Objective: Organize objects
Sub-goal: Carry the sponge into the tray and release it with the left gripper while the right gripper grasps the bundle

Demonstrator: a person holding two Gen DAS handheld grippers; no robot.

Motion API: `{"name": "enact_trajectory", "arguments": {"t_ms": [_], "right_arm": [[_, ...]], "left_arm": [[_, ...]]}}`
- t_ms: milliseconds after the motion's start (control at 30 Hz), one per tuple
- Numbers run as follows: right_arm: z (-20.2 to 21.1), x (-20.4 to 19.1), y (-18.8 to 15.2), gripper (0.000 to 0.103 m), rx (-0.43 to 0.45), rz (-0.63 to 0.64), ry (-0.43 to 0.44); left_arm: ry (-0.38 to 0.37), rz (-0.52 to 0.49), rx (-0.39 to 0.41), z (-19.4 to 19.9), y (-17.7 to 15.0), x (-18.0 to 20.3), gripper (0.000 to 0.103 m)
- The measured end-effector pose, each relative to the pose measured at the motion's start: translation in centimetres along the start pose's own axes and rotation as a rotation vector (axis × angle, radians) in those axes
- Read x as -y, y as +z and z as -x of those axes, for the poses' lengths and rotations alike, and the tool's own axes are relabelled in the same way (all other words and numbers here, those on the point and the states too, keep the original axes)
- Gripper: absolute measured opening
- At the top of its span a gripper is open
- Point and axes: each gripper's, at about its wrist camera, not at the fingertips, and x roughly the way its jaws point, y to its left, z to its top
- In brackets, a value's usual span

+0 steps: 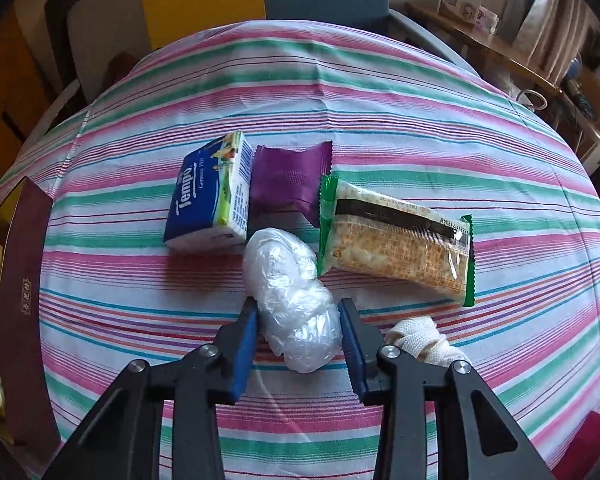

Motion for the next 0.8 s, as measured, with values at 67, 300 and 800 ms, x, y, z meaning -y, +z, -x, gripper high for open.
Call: {"name": "enact_trajectory", "arguments": {"t_ms": [67,300,800], "right_arm": [[-0.1,0.0,-0.1,0.04,-0.003,-0.001,0.0],[0.1,0.1,0.2,0.04,0.003,-0.024,0.006],[0.7,-0.6,-0.4,0.04,0.002,0.013,-0.005]], "left_arm": [[0.011,0.031,-0.014,-0.3,-0.1,-1.3,0.055],[-0.061,0.046,-0.042,-2.5,2.4,-1.0,0.055],[0.055,-0.008,-0.115,-14.9,12.8,-0.4,0.055]]}}
